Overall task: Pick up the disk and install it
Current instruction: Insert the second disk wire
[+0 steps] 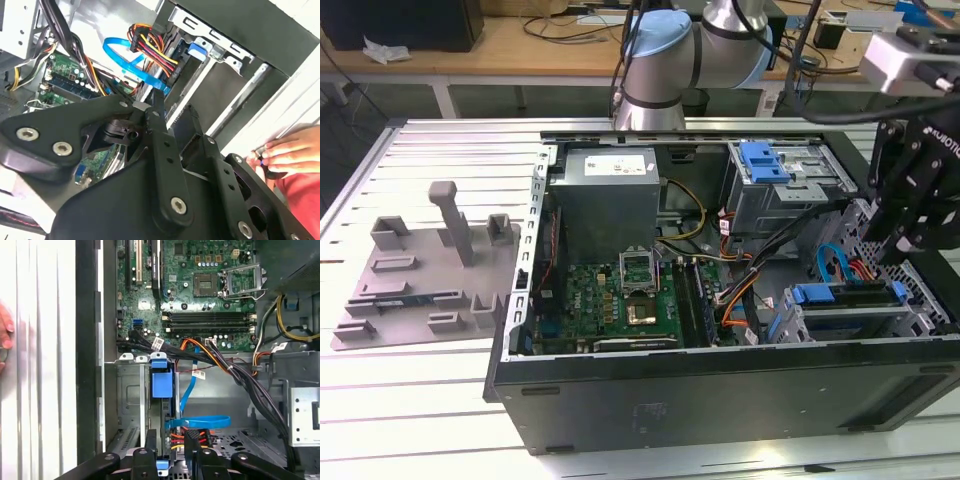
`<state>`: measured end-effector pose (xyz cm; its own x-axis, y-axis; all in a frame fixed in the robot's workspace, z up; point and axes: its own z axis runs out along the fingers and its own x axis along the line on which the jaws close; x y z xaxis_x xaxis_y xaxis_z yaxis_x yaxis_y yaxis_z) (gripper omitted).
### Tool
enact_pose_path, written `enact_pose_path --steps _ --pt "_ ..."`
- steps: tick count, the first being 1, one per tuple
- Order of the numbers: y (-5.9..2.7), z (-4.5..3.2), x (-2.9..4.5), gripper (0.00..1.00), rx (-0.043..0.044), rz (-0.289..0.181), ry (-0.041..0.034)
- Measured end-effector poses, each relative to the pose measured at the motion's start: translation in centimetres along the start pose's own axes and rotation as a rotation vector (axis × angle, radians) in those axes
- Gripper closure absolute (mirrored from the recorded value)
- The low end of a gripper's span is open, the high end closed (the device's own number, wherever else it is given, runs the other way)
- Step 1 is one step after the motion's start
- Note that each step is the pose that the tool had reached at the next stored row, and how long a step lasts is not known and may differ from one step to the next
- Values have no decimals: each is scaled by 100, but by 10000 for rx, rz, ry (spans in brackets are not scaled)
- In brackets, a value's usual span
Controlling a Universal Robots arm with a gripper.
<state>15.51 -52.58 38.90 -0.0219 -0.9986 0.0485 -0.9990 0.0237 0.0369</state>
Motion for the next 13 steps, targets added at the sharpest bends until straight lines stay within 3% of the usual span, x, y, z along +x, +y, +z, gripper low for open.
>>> enact_pose_path --steps 3,4,5,7,9,13 --pt "48 -19 2 65 7 -25 158" --pt "68 -20 3 72 10 -31 198" --pt "84 -20 3 79 16 -35 210" --pt "110 -19 4 79 34 -46 214" --pt "124 -18 5 89 48 -57 215" --pt "126 -18 4 89 51 -74 216"
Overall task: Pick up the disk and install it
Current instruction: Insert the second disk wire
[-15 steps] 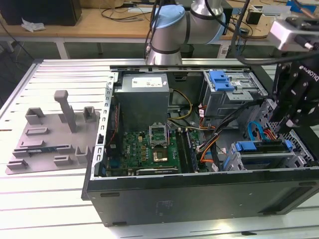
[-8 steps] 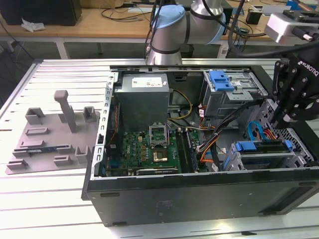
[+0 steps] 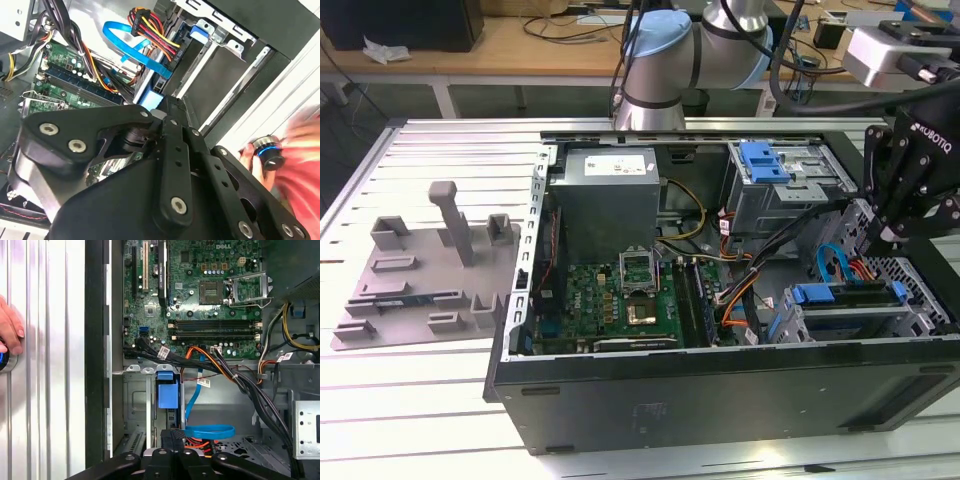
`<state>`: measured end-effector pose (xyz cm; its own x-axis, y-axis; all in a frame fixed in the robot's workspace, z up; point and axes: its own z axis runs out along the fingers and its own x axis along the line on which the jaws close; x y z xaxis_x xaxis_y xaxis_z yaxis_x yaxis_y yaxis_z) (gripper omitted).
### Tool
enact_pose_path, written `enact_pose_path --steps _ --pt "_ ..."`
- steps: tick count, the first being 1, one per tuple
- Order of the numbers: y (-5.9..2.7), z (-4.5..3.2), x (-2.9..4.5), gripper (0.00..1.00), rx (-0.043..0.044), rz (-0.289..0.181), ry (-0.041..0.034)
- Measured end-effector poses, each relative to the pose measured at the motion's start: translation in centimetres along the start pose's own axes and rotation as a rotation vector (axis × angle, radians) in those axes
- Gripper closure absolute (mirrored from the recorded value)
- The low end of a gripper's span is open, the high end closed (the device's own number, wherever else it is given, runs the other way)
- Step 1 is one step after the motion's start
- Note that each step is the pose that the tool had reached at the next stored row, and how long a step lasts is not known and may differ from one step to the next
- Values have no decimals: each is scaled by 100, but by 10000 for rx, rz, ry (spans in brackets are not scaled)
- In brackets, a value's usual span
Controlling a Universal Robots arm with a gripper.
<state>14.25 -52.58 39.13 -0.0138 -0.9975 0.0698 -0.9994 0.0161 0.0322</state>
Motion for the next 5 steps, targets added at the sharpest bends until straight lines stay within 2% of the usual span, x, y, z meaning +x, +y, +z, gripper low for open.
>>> enact_pose_path --steps 5 --pt "0 -1 0 89 1 -15 2"
